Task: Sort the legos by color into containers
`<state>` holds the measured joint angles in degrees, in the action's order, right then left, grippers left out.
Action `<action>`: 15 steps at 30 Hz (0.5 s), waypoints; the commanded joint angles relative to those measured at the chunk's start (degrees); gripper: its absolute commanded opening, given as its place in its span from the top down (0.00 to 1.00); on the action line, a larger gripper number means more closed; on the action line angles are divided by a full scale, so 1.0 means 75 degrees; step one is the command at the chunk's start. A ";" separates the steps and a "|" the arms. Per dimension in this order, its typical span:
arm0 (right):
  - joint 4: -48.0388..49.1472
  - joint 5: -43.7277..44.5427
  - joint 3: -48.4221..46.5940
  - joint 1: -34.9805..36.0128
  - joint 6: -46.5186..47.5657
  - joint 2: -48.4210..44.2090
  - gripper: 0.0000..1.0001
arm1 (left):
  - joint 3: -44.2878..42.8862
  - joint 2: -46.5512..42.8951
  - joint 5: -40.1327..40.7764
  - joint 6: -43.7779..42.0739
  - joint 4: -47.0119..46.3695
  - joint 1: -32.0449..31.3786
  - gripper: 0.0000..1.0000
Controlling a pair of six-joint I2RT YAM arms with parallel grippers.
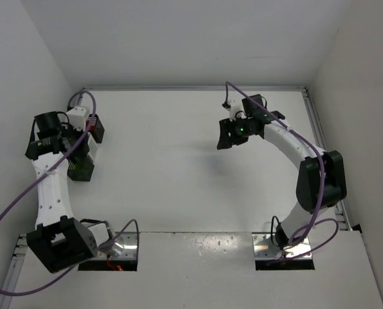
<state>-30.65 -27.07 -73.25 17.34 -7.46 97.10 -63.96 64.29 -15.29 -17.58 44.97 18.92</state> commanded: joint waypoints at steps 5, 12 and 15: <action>-0.0530 0.0832 0.0275 -0.0812 0.0808 -0.0419 0.45 | -0.0354 0.0813 -0.0060 -0.1101 0.0942 0.1590 1.00; -0.0775 0.0574 0.0135 -0.1187 0.0808 -0.0419 0.45 | -0.0542 0.1575 -0.0072 -0.1031 0.0662 0.1767 0.94; -0.0928 0.0505 0.0052 -0.1258 0.0808 -0.0338 0.45 | -0.0542 0.1927 -0.0001 -0.1030 0.0579 0.1953 0.93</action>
<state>-36.14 -22.35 -71.07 8.47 -2.39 96.27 -65.93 77.38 -15.16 -24.67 50.85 31.79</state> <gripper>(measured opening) 0.548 0.239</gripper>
